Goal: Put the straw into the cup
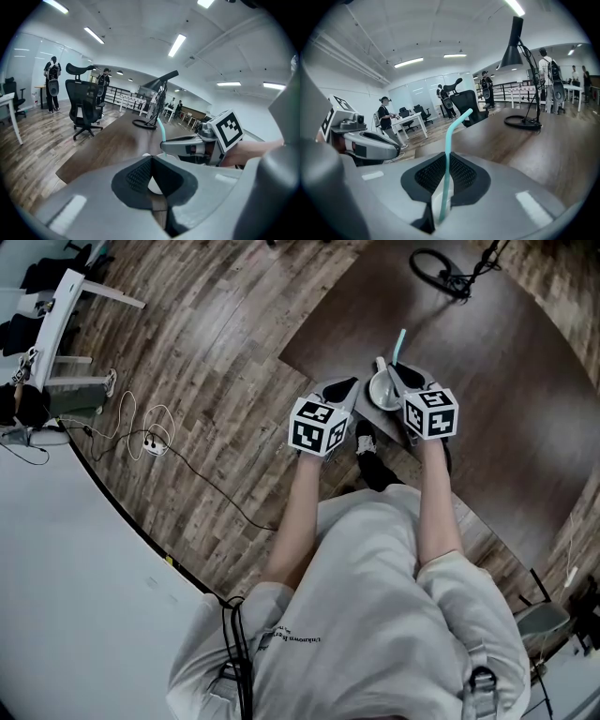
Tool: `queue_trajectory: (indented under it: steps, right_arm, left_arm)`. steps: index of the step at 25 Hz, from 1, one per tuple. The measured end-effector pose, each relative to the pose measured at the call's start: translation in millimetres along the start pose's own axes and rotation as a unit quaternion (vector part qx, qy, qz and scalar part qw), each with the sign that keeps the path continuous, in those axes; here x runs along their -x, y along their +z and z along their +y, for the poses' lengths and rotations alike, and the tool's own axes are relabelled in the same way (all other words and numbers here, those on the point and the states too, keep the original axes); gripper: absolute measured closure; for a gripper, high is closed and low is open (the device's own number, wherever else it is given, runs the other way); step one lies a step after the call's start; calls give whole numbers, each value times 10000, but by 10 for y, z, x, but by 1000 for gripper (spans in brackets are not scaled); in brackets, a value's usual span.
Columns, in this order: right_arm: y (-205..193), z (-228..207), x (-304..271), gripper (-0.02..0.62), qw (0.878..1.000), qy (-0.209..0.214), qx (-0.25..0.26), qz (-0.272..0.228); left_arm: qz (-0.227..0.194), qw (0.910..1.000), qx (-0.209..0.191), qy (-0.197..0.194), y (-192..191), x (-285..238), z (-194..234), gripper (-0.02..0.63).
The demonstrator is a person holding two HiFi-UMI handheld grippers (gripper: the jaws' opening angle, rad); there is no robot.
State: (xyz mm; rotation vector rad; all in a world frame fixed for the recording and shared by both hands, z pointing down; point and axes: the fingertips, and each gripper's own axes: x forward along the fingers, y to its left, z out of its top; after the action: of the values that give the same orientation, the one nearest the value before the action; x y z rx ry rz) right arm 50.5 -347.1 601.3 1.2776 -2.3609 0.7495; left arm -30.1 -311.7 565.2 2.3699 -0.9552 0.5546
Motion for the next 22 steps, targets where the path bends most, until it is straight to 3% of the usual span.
queue_trajectory:
  steps: [11,16,22]
  right_arm:
    - [14,15,7,479,10000,2,78,60]
    - [-34,46,5,422,9998,-54,82,175]
    - [-40,26,30,425,9998,-60,119,131]
  left_arm:
    - [-314,9984,477,46,40,135,170,604]
    - [-358,9983,460,30,47,181,149,604]
    - [-337,9986,416,-2,27,139,97,604]
